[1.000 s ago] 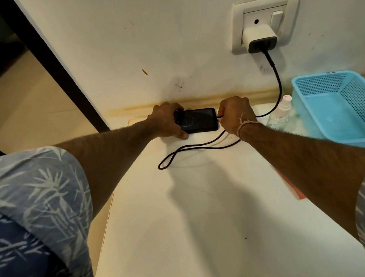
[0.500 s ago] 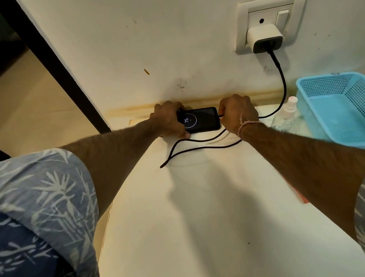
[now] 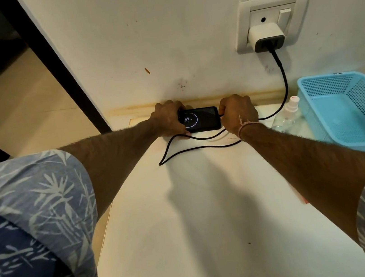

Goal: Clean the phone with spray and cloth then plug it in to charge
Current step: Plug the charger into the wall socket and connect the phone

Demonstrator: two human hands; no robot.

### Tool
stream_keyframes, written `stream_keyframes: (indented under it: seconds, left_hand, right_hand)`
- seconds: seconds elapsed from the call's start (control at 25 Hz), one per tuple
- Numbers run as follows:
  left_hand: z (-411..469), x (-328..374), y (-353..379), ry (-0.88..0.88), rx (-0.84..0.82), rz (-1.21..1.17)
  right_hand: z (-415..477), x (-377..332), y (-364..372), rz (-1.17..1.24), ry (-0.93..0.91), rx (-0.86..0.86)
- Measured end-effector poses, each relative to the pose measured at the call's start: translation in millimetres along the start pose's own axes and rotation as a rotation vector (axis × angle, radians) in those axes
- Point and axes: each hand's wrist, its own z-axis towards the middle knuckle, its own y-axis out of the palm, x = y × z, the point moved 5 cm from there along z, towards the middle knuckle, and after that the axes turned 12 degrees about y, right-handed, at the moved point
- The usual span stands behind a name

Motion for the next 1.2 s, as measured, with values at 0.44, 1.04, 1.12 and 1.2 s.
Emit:
stream_keyframes:
  seconds: [0.44,1.04,1.12,1.2]
  left_hand:
    - [-0.1,0.9,1.1,0.035,0.003,-0.006]
    - [-123.6,-4.4,-10.0,0.005,0.191,-0.919]
    - [-132.2,-7.8,-6.4,-0.065,0.250,-0.910]
    - [-133.1,-13.5,-0.5,-0.194,0.310,-0.927]
  right_hand:
    - [-1.1,2.5,-1.6,0.036,0.005,-0.044]
    - [-76.3,4.8,-9.1,0.117,-0.473,-0.116]
    - [-79.5,9.1,-7.2,0.066,-0.463,-0.136]
    - [-83.9,11.3,-4.5,-0.020,-0.469,-0.159]
